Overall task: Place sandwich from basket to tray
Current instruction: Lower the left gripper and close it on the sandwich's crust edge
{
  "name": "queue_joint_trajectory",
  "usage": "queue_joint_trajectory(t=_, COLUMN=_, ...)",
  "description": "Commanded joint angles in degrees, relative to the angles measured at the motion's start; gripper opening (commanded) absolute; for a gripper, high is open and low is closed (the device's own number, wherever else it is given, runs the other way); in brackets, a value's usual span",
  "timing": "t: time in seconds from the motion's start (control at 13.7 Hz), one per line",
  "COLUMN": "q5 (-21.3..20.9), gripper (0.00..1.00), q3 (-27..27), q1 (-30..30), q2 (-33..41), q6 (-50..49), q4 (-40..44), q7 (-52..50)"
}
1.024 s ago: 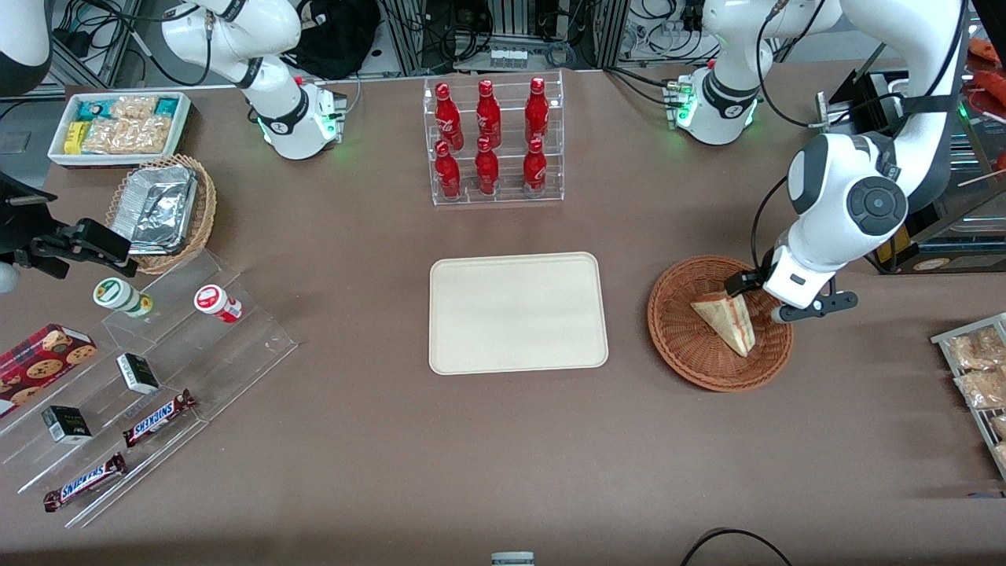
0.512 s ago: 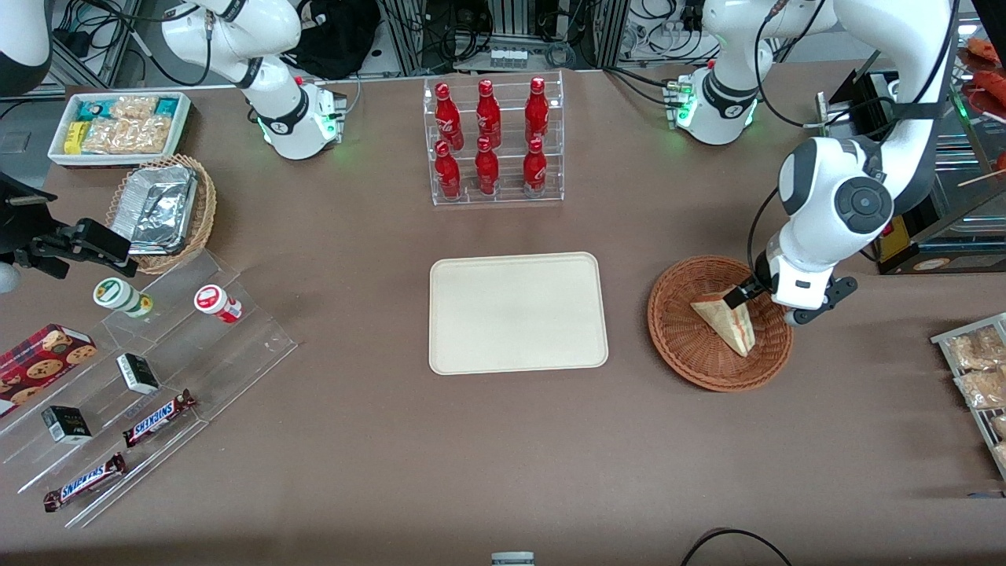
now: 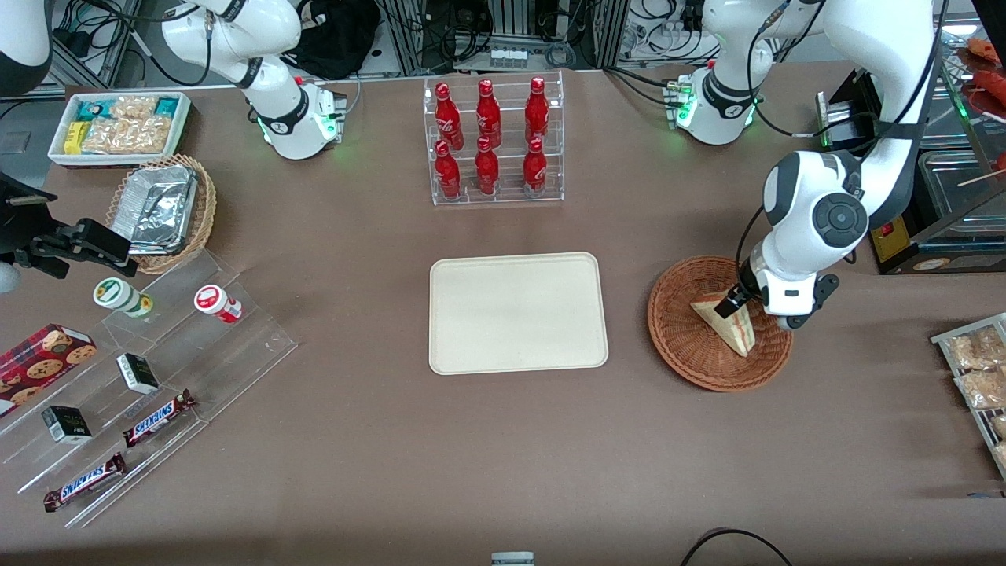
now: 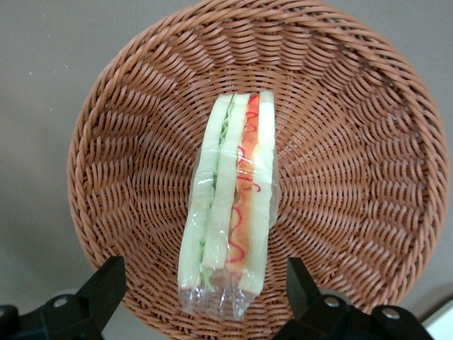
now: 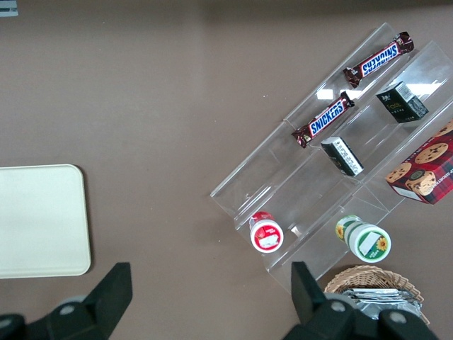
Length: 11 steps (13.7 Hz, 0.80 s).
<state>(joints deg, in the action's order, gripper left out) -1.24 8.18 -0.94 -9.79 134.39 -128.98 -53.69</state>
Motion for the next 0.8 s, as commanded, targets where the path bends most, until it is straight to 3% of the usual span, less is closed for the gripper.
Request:
queue_joint_trajectory(t=0.0, q5=-0.8, gripper=1.00, q3=0.1, q1=-0.3, q2=-1.5, q6=2.7, q4=-0.2, q7=-3.4)
queue_joint_trajectory(t=0.29, q5=-0.7, gripper=1.00, q3=0.1, q1=-0.3, q2=-3.2, q6=4.1, q4=-0.1, q7=-6.6)
queue_joint_trajectory(t=0.37, q5=-0.7, gripper=0.95, q3=0.1, q1=-0.3, q2=-3.5, q6=4.3, q4=-0.1, q7=-7.3)
queue_joint_trajectory(t=0.44, q5=-0.7, gripper=0.72, q3=0.1, q1=-0.3, q2=-3.7, q6=4.3, q4=0.0, q7=-8.4)
queue_joint_trajectory(t=0.51, q5=-0.7, gripper=0.37, q3=0.1, q1=-0.3, q2=-3.7, q6=4.3, q4=0.2, q7=-9.1)
queue_joint_trajectory(t=0.59, q5=-0.6, gripper=0.14, q3=0.1, q1=-0.3, q2=-3.7, q6=4.2, q4=0.4, q7=-9.1)
queue_joint_trajectory(t=0.73, q5=-0.6, gripper=0.07, q3=0.1, q1=-0.4, q2=-3.9, q6=3.6, q4=1.7, q7=-10.8)
